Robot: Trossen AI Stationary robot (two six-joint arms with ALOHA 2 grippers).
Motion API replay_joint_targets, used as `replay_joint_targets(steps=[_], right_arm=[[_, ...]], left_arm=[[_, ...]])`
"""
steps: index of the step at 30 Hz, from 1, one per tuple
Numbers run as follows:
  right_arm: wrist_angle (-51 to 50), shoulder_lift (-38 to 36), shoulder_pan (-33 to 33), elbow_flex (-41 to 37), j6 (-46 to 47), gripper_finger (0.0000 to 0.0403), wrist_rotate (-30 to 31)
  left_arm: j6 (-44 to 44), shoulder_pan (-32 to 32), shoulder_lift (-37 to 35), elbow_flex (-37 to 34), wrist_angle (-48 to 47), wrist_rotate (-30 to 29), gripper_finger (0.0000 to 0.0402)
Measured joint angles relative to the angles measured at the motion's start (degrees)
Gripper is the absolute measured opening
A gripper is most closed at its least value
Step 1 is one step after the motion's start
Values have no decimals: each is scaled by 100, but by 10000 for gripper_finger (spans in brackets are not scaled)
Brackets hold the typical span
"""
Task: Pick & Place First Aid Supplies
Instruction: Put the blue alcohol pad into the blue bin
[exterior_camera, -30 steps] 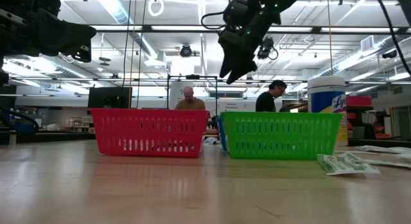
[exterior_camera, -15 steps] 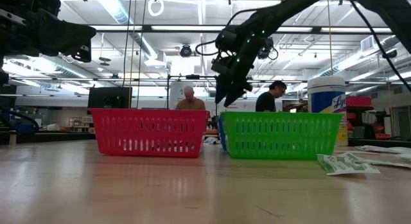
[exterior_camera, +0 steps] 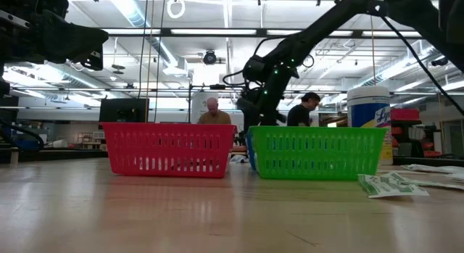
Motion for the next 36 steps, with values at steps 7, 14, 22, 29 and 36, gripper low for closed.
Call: replay_joint_targets(steps=[7,14,22,29,36], right_arm=[[22,39,-211,0,169,262,-404],[27,118,-338,4,615,262,-973],[-117,199,-260,-2,163,262,-464],[-61,198,-103,-42,-681,262,-316],[70,196,-71,-324,-741,262,-304]], left_arm=[[0,-1,0,2,0,0,25],[0,0,0,0,0,0,25],[0,-1,0,1,0,2,25],[0,-1,0,2,0,0,25],[0,1,0,2,0,0,25]])
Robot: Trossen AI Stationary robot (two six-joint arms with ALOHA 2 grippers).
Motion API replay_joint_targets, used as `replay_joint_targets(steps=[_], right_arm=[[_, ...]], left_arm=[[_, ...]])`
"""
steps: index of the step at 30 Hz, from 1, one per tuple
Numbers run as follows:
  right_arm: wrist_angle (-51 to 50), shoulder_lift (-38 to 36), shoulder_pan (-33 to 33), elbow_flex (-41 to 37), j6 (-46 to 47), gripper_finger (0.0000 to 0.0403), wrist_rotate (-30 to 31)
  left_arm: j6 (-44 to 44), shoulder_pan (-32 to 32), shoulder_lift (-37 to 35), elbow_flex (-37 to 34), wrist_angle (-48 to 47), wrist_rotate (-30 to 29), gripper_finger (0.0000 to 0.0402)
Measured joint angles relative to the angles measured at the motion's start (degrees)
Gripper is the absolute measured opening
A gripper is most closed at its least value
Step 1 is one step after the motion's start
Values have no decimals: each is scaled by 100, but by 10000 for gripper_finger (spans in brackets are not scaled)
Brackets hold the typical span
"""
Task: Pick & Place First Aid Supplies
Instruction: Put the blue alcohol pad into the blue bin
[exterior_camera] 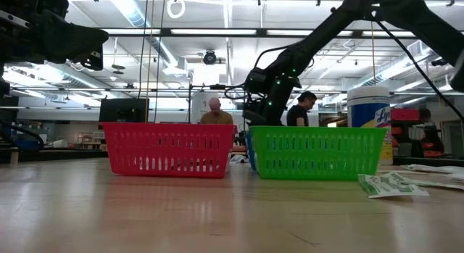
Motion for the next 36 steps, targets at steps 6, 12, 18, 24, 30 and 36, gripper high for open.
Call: replay_joint_targets(steps=[6,12,18,24,30,36], right_arm=[[175,0,22,-52,-202,262,-14],[402,59,33,-54,-242,262,-123],[408,57,35,-54,28,262,-125],[-33,57,22,18,826,262,-271],[-792,59,20,507,910,262,-362],[-1212,57,20,1072,975,262,-169]], left_arm=[[0,0,0,-2,0,0,25],[0,-1,0,-2,0,0,25],[0,-2,0,0,0,0,25],[0,-1,0,-2,0,0,25],[0,0,0,0,0,0,25],[0,-2,0,-2,0,0,25]])
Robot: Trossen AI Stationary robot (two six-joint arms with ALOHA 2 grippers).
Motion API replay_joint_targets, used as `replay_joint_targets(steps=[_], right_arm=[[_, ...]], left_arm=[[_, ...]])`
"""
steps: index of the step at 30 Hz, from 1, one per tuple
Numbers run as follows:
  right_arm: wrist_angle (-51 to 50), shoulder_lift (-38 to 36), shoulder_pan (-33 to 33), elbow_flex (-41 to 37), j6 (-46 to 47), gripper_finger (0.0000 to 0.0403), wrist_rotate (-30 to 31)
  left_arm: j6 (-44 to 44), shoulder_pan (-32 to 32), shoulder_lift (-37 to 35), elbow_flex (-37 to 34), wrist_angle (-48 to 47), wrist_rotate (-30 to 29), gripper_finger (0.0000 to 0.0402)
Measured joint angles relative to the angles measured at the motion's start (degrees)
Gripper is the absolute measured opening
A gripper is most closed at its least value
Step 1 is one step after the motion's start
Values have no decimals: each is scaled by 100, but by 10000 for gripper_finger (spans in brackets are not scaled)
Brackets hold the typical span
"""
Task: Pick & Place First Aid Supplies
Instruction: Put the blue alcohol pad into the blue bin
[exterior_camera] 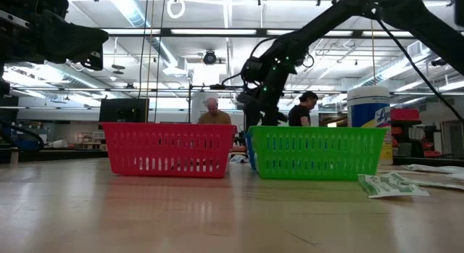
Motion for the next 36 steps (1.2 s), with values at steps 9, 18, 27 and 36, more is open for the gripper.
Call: replay_joint_targets(steps=[9,18,27,36], right_arm=[[-314,0,79,362,32,262,257],[-421,334,74,371,119,262,262],[-328,632,114,367,-288,261,457],[-153,629,24,371,-58,228,290]], left_arm=[[0,1,0,0,0,0,25],[0,2,0,2,0,0,25],[0,0,0,2,0,0,25],[0,2,0,2,0,0,25]])
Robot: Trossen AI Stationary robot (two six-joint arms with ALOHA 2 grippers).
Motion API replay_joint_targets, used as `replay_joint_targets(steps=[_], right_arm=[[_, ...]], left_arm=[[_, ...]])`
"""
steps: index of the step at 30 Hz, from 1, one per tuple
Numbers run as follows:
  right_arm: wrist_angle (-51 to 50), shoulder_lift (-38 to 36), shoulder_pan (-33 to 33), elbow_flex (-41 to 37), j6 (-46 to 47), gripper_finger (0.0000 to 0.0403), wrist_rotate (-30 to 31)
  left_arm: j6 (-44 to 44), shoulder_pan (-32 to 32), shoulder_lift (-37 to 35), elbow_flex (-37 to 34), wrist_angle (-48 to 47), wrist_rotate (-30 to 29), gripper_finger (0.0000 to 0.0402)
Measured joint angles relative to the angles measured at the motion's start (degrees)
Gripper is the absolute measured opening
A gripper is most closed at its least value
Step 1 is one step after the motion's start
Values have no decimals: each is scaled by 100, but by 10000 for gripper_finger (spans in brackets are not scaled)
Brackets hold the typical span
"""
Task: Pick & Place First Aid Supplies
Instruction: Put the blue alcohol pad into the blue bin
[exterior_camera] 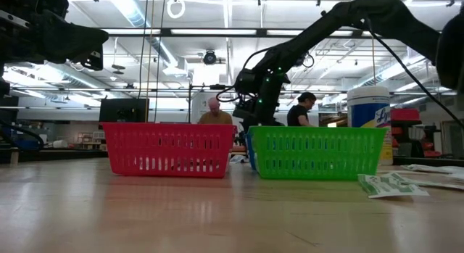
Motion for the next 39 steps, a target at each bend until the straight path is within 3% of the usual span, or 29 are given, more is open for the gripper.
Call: replay_joint_targets(steps=[9,18,23,34,39], right_arm=[[77,-6,-70,213,680,205,-431],[-148,35,-87,214,348,203,-697],[-282,58,-140,214,-721,201,-729],[-465,61,-172,214,-4378,201,-673],[-360,61,-153,214,-4921,205,-328]], left_arm=[[0,-2,0,0,0,0,25],[0,0,0,-2,0,0,25],[0,-2,0,0,0,0,25],[0,-1,0,0,0,0,25],[0,0,0,0,0,0,25]])
